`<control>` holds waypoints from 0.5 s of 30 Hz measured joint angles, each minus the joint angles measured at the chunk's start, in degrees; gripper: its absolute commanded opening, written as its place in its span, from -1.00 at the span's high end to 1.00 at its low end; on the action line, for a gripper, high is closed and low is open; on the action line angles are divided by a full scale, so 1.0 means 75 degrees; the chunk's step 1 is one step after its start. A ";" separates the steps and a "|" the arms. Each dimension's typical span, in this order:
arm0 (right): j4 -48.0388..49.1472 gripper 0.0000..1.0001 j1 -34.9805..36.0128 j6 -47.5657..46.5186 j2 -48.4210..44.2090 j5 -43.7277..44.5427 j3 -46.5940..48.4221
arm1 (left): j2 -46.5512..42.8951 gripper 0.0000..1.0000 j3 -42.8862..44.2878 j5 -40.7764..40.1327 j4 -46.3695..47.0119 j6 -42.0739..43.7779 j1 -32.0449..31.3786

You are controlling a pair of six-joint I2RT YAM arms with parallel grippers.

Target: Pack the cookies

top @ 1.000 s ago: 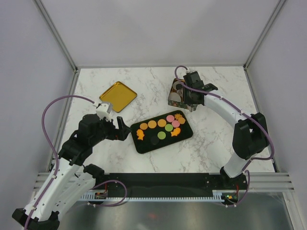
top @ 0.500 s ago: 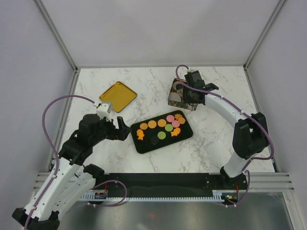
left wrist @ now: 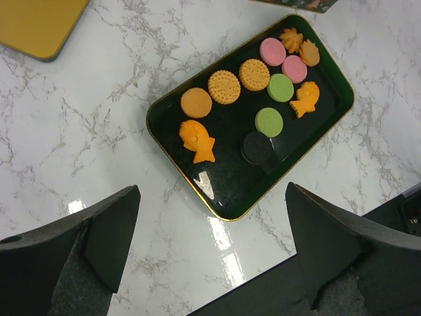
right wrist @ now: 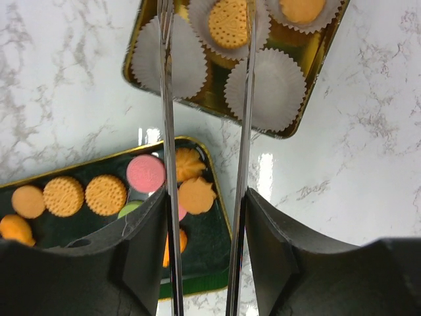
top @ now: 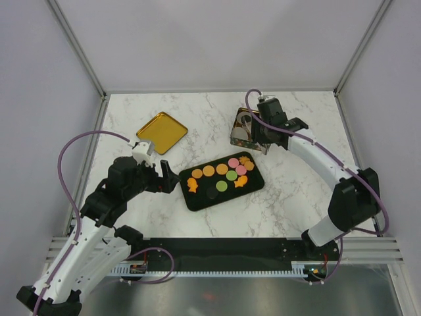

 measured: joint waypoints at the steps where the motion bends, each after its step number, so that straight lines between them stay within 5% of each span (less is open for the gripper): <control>1: -0.0015 -0.08 0.0093 0.0000 -0.0291 -0.0012 -0.0134 | -0.0003 -0.99 0.0000 0.0000 0.0000 0.0000 0.0000; 8: -0.0102 -0.04 0.2372 0.0271 -0.2320 0.0169 -0.1282 | -0.0006 -1.00 0.0000 0.0000 0.0003 0.0000 0.0000; 15: -0.0361 -0.03 0.4564 0.0962 -0.2806 0.0452 -0.2285 | -0.0009 -1.00 0.0000 0.0000 0.0003 0.0000 0.0000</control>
